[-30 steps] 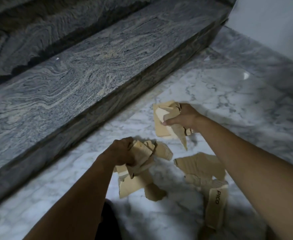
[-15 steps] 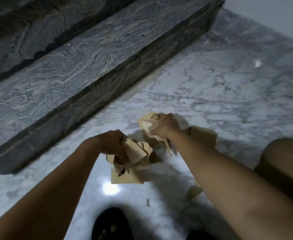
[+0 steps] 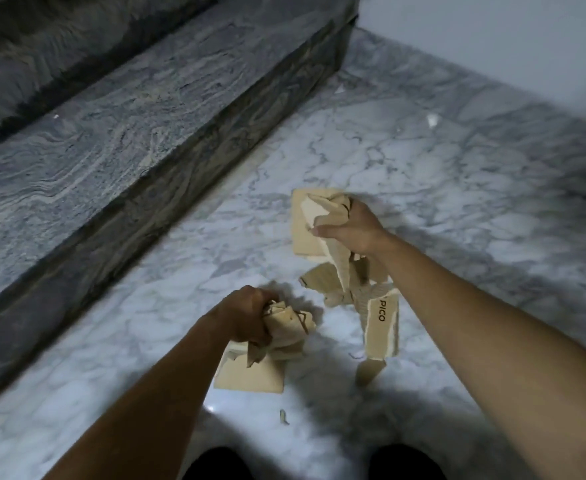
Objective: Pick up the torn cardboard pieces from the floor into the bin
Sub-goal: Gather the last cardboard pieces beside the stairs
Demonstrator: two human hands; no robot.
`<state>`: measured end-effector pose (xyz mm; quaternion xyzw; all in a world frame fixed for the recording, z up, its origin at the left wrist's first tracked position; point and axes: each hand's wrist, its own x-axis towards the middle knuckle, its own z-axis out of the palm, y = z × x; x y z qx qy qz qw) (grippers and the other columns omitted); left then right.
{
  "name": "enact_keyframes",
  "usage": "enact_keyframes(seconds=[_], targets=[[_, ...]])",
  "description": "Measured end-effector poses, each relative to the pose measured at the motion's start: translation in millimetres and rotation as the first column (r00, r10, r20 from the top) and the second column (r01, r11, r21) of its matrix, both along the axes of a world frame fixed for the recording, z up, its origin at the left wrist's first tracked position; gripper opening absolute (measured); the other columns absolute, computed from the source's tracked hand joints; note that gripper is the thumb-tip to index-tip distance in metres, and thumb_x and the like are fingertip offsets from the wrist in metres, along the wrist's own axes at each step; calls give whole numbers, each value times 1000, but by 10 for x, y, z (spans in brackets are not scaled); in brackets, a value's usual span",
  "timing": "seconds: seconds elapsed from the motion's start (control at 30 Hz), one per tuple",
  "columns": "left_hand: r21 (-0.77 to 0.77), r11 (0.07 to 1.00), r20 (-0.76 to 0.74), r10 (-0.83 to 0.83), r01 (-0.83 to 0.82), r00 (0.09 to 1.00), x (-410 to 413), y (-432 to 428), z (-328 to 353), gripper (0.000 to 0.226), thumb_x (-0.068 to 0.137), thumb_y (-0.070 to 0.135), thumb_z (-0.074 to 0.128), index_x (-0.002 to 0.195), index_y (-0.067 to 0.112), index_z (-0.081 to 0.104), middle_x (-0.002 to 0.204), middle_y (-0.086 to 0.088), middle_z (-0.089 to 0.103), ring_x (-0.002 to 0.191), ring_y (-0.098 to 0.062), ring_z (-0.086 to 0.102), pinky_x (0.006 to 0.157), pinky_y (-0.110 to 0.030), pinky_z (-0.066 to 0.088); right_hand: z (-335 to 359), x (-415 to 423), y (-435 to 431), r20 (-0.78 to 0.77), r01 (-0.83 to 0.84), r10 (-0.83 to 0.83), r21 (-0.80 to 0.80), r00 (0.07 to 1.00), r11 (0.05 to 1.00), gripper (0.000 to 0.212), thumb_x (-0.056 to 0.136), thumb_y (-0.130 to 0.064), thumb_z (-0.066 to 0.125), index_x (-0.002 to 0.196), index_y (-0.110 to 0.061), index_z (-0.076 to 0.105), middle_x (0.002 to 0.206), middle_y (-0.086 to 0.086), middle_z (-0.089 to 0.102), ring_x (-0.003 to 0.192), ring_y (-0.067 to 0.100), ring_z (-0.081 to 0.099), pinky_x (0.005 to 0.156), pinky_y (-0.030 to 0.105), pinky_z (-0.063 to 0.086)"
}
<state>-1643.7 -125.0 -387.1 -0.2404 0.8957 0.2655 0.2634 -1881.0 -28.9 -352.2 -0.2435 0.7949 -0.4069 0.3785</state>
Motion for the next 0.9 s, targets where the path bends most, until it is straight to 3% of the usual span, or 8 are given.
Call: enact_keyframes(seconds=[0.1, 0.2, 0.3, 0.4, 0.57, 0.67, 0.77, 0.9], targets=[[-15, 990, -57, -144, 143, 988, -89, -15, 46, 66, 46, 31, 82, 110, 23, 68, 122, 8, 60, 107, -16, 60, 90, -25, 49, 127, -324, 300, -25, 30, -28, 106, 999, 994, 64, 64, -30, 93, 119, -15, 64, 110, -3, 67, 100, 16, 64, 65, 24, 46], [-42, 979, -12, -202, 201, 979, -188, 18, 116, 52, 51, 29, 80, 101, 27, 65, 104, 8, 67, 97, -17, 63, 80, -27, 52, 51, -406, 526, -51, -43, 65, 349, 997, 936, 74, 59, -36, 94, 120, -9, 63, 115, 5, 68, 102, 22, 64, 71, 30, 52], [-61, 971, 31, -230, 231, 973, -272, 25, 137, 42, 55, 29, 78, 95, 27, 62, 90, 5, 69, 89, -18, 63, 75, -28, 53, -177, -272, 612, -62, -108, 164, 522, 985, 846, 100, 64, -41, 91, 144, -4, 42, 144, 11, 48, 129, 31, 50, 101, 39, 47], [-42, 970, 79, -234, 238, 969, -318, 9, 116, 41, 55, 27, 80, 93, 27, 63, 91, 3, 69, 89, -18, 63, 76, -29, 54, -407, -83, 609, -139, -93, 231, 631, 963, 770, 113, 64, -61, 82, 153, -16, 29, 158, 14, 24, 141, 39, 30, 111, 47, 33], [-7, 993, 100, -119, 120, 988, -296, -104, 52, 42, 53, 30, 85, 91, 25, 68, 92, 0, 70, 85, -17, 65, 75, -30, 57, -582, -51, 569, -129, -91, 177, 495, 976, 864, 101, 46, -61, 85, 136, -29, 51, 133, -1, 60, 117, 25, 58, 95, 42, 51], [-20, 997, 118, -73, 76, 990, -324, -179, 127, 46, 53, 34, 87, 92, 20, 67, 90, -1, 68, 82, -15, 65, 71, -29, 57, -457, -18, 596, -115, -87, 150, 434, 982, 897, 97, 55, -53, 88, 139, -28, 48, 132, -3, 59, 118, 24, 58, 92, 37, 51], [22, 1000, 115, -17, 14, 993, -453, -205, 258, 39, 50, 38, 90, 78, 24, 65, 77, 6, 68, 72, -9, 64, 62, -25, 53, -245, -131, 702, -106, -15, 49, 300, 993, 954, 81, 64, -38, 91, 133, -23, 52, 128, -4, 60, 117, 20, 57, 92, 33, 49], [102, 995, 32, -29, 25, 999, -897, -55, 321, 41, 51, 36, 92, 85, 23, 72, 88, 2, 71, 82, -16, 67, 72, -31, 56, 232, -338, 941, -110, 144, -127, 163, 986, 976, 65, 67, -28, 91, 122, -19, 57, 113, -4, 63, 103, 16, 59, 78, 28, 48]])
